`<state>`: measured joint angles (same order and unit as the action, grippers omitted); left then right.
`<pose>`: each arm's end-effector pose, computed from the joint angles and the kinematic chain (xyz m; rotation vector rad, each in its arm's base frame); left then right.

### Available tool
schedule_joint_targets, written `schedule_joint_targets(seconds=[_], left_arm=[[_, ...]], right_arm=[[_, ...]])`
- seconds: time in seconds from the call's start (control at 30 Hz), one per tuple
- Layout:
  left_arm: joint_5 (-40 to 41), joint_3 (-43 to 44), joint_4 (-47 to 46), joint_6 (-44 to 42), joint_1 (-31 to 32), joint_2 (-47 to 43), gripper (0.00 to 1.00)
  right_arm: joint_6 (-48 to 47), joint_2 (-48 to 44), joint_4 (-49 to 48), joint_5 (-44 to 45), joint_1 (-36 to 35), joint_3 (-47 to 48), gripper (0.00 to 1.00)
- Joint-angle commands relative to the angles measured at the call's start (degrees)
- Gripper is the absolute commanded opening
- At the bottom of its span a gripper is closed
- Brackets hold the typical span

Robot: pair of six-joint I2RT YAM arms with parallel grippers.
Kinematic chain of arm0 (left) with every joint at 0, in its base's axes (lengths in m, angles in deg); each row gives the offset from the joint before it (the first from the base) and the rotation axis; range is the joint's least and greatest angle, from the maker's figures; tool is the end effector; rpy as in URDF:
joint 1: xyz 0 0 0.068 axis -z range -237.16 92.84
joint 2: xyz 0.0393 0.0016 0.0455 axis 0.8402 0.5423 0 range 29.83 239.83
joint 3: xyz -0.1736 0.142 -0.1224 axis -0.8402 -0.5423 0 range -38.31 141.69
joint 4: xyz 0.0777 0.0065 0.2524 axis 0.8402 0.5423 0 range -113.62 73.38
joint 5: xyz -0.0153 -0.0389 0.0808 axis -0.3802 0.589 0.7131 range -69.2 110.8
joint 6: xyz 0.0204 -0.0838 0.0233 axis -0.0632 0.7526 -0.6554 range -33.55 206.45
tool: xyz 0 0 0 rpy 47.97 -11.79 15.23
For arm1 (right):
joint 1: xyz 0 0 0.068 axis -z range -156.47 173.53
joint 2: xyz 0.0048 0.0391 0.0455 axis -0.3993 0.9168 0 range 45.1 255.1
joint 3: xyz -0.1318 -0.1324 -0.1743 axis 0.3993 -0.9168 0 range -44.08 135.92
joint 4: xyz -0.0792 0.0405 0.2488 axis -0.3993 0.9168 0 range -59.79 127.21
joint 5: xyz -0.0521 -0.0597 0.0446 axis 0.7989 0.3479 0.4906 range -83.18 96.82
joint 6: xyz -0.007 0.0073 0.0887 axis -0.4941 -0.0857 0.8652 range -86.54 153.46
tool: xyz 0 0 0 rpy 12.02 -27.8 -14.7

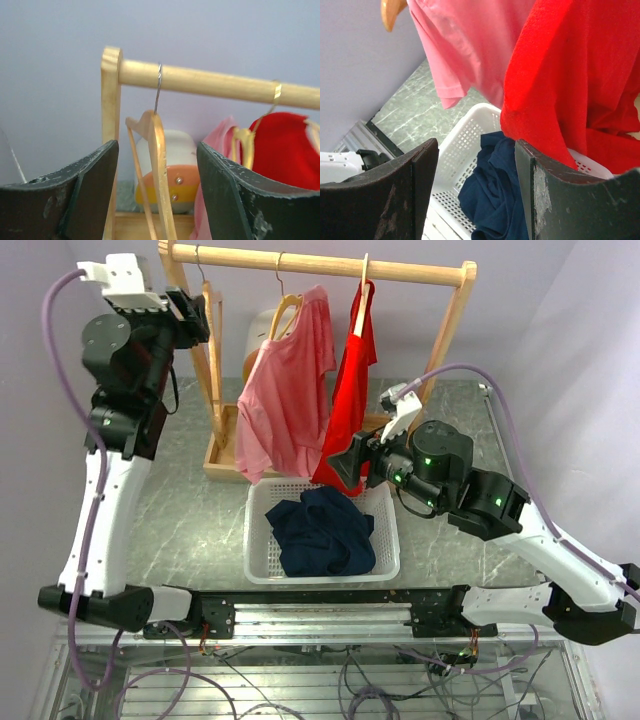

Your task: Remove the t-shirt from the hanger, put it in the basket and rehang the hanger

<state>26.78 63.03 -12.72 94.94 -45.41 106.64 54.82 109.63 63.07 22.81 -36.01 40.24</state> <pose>0.3085 -0.0558 0.5466 -0.0507 1.3368 -0.2295 0.1577 0.2249 0.4421 -0.4087 1.8095 0.7532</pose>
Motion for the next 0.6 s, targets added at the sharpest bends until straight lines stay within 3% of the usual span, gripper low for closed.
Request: schedule_joint_targets(seconds=[0.0, 0.17, 0.37, 0.57], left_arm=[[-5.50, 2.68, -1.69, 3.16, -0.06, -3.27, 0.73], [-14.09, 9.08, 0.26, 5.27, 1.48, 1.31, 0.72], [-11.58, 15.50, 5.30, 0.26, 10.32, 8.66, 0.73], [-10.77, 14.41, 3.70, 0.42, 11.45, 11.58, 0.73]], right_arm=[[-0.73, -0.98, -1.24, 2.55, -0.09, -0.11, 0.62], [-0.26, -1.49, -1.40, 2.82, -0.11, -0.89, 0.62], [0.78, -2.65, -1.80, 3.00, -0.10, -1.97, 0.62], [1.86, -4.11, -2.36, 2.86, -0.11, -3.29, 0.62]])
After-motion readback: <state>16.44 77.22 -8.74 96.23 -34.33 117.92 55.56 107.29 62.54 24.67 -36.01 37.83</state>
